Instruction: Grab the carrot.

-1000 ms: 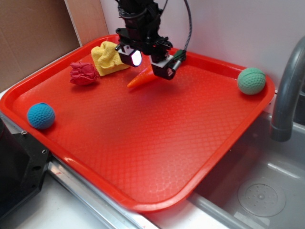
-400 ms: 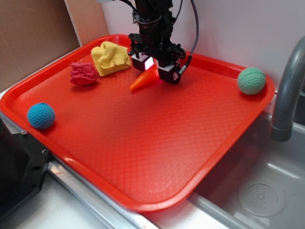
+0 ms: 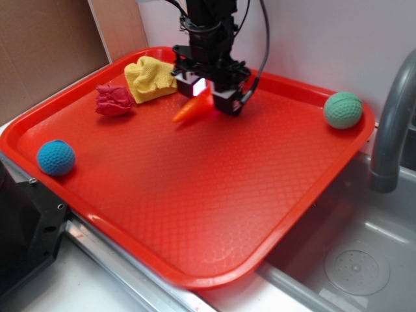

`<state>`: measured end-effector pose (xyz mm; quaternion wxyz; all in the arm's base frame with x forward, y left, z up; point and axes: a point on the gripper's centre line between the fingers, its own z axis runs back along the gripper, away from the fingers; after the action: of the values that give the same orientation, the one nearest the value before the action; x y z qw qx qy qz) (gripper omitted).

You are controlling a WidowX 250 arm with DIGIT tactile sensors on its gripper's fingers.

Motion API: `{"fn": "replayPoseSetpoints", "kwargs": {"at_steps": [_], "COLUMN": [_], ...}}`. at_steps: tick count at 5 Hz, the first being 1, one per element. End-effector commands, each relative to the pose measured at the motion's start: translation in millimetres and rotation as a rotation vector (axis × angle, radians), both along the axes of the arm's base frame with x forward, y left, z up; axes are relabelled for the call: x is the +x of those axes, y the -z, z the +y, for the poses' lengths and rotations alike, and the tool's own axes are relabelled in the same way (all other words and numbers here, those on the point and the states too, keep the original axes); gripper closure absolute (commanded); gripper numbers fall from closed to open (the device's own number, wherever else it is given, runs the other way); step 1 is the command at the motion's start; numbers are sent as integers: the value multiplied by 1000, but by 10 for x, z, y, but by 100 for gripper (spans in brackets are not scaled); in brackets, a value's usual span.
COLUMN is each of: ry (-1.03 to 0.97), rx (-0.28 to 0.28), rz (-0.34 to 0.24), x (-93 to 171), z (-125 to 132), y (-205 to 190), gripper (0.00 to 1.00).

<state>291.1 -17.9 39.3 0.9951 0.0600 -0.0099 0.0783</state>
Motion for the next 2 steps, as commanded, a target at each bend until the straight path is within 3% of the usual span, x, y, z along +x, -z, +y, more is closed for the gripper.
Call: {"fn": "replayPoseSetpoints", "kwargs": {"at_steps": [1, 2], "ry": [81, 80], "rx": [-170, -218], "rz": [-82, -68], "x": [-448, -828], "z": [-171, -189], "y": [-776, -1000], "gripper": [100, 100]}}
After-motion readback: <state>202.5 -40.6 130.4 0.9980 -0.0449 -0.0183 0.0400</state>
